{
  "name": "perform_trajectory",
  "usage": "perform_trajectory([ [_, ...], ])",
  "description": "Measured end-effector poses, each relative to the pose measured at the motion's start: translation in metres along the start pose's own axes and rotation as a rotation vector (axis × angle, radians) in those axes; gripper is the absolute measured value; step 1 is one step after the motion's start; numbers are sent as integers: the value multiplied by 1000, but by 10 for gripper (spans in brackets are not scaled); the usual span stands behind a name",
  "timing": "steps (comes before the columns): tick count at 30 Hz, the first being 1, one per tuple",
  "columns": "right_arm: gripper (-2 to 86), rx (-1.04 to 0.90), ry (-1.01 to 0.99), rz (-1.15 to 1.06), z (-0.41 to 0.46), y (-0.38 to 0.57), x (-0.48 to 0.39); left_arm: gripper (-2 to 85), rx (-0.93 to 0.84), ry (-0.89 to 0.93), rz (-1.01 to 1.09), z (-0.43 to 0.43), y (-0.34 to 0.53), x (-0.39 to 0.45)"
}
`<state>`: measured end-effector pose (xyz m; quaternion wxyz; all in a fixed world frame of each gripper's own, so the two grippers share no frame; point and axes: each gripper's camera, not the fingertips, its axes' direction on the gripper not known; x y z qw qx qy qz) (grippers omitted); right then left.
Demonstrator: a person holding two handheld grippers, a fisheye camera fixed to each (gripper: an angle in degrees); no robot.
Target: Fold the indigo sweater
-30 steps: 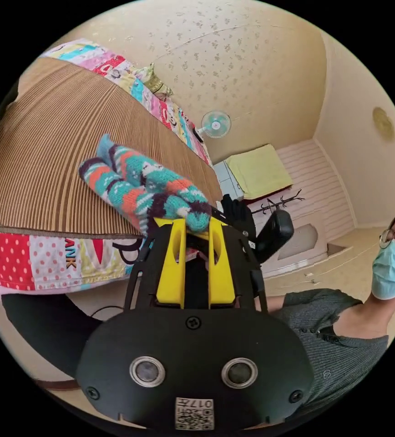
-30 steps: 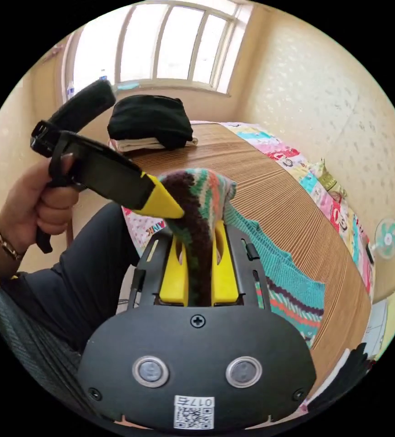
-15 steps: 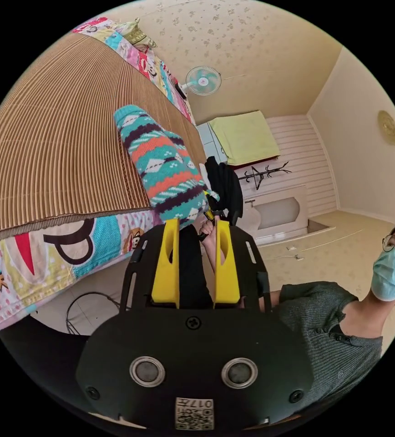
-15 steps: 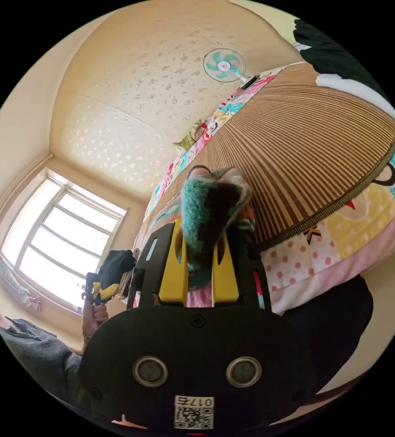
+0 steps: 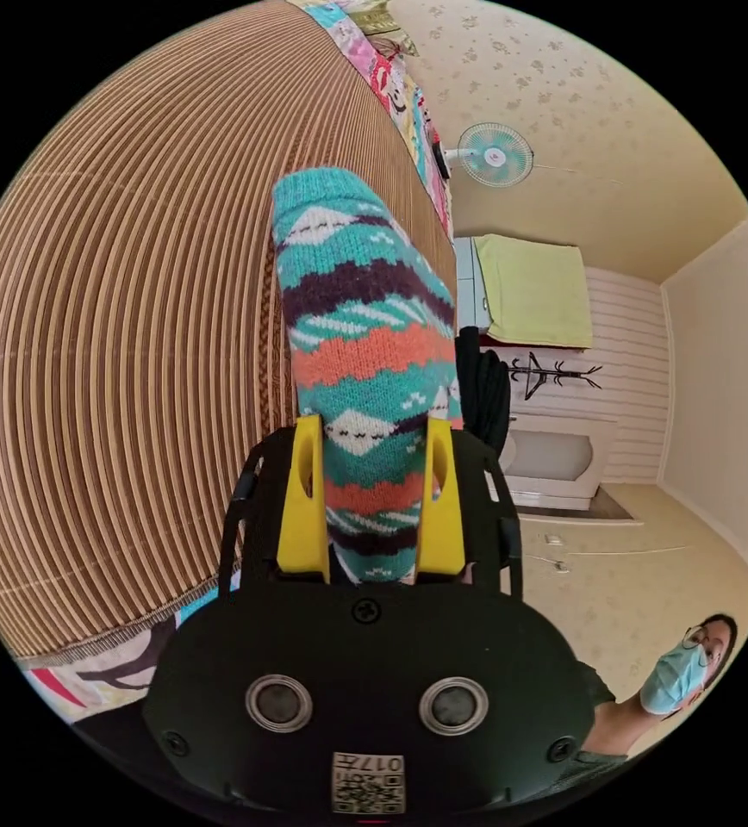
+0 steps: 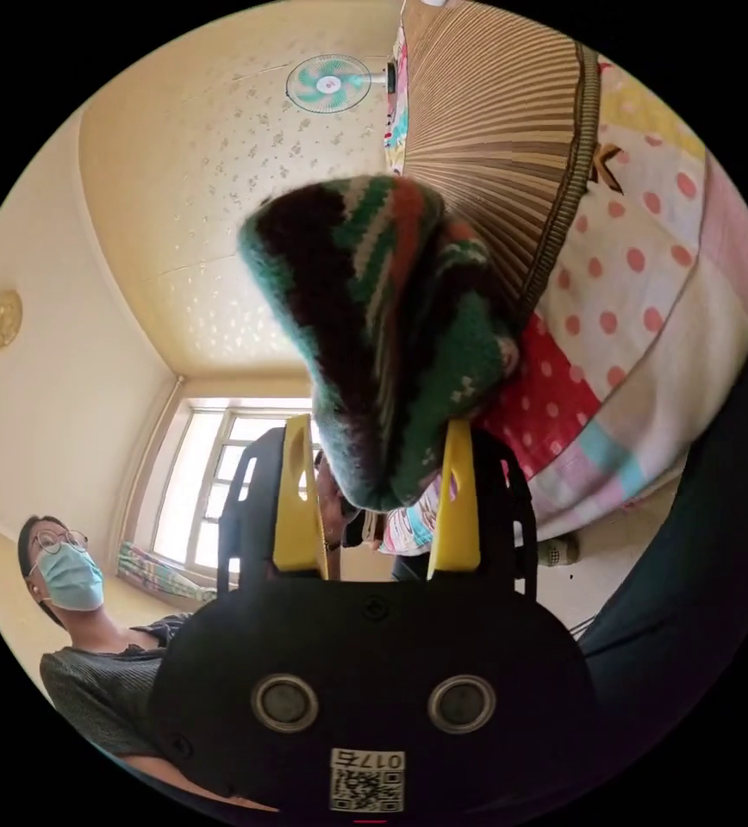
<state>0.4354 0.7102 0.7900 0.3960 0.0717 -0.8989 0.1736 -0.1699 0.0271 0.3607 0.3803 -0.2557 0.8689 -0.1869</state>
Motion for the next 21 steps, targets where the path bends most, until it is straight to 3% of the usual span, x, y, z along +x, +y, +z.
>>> perform_trajectory([
  [2,123,-49,77,15,4,-21,-10,155,-2,-30,31,9,-12,11],
  [6,101,-19,127,-31,-15,-45,-23,149,-89,-114,109,49,-45,45],
  [13,93,317,82,-46,-131,-67,-32,150,-247,-66,170,184,-102,97],
  [17,42,551,173,-135,-210,-41,-67,157,-308,-10,190,284,-119,138],
  [21,20,621,211,-156,-251,-20,-86,160,-383,13,216,347,-118,164],
])
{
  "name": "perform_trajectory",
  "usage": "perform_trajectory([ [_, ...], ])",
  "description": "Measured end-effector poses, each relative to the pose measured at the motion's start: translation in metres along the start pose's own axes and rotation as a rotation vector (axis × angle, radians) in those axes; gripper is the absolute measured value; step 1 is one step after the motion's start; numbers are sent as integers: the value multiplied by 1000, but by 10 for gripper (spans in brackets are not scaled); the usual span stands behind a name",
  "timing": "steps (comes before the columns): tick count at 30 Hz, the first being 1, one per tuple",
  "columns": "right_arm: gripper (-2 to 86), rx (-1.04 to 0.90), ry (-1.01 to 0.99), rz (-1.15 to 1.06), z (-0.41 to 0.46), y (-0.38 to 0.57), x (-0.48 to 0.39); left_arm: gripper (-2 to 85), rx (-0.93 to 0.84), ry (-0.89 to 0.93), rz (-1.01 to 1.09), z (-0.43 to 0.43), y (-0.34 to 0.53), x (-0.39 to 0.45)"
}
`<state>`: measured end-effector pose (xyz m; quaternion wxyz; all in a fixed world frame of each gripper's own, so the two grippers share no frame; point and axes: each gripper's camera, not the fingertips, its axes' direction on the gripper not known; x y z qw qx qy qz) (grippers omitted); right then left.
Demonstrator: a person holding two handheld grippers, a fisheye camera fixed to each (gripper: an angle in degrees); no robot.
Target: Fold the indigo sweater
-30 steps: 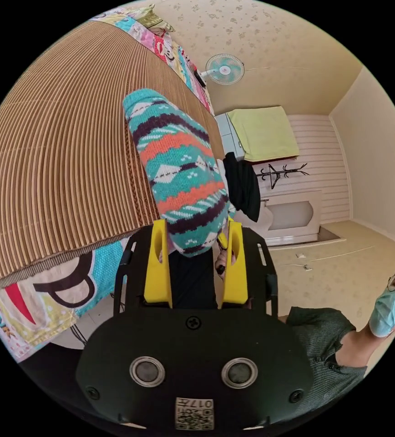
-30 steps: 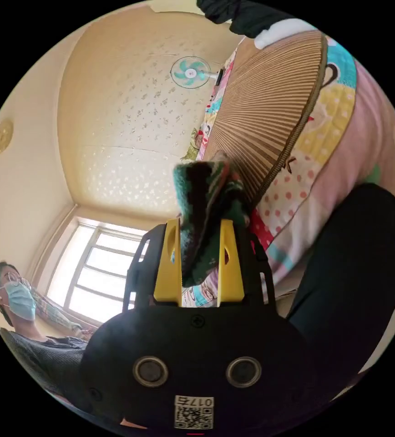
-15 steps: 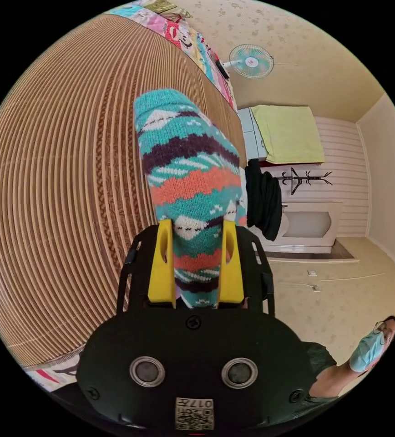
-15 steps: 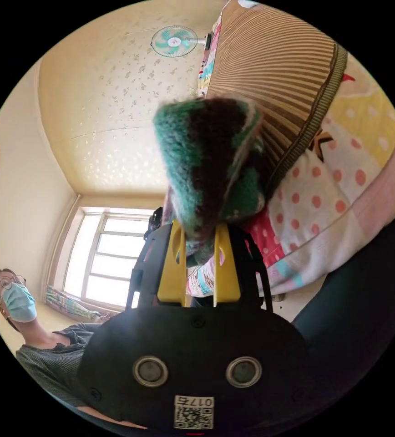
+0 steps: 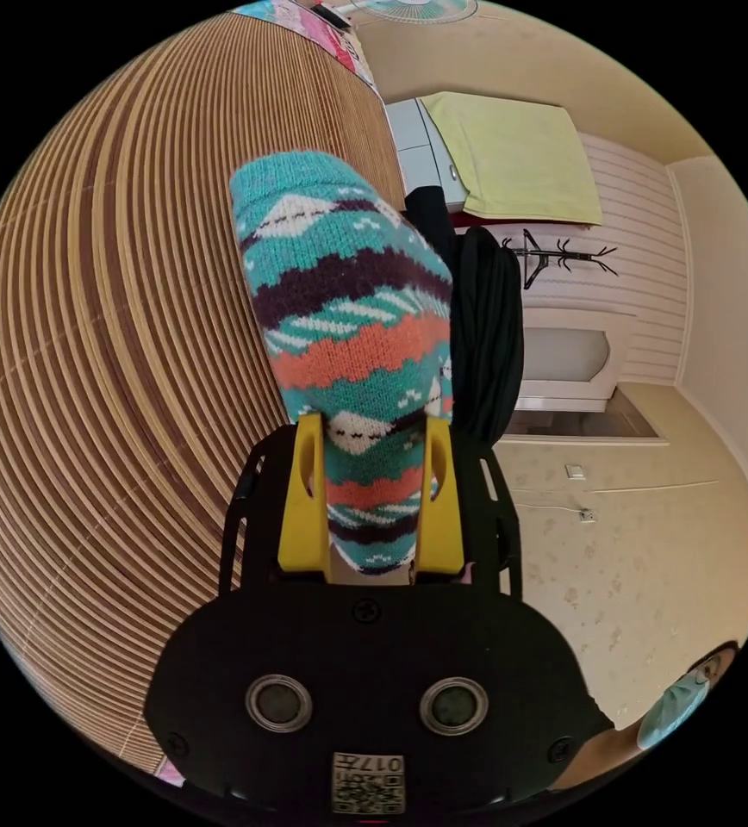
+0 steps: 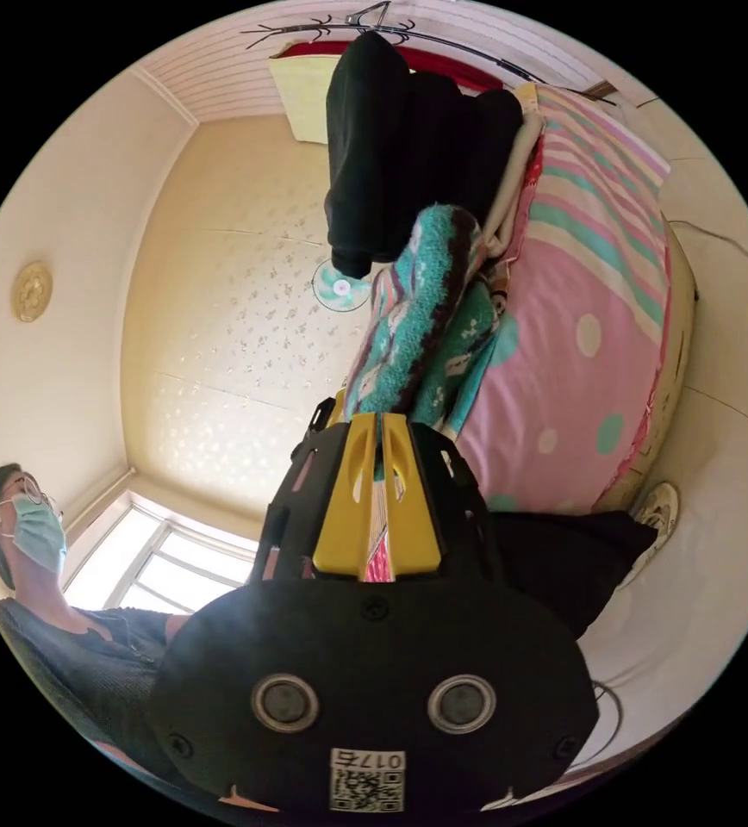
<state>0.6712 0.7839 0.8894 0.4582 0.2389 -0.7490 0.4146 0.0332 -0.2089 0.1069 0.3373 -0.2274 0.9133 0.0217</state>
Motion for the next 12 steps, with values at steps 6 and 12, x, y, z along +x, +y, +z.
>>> perform_trajectory([
  [6,8,-43,-2,22,-11,11,-4,81,37,121,110,-56,64,-30],
  [12,5,-219,-126,68,59,29,-14,23,276,133,264,-212,246,-77],
])
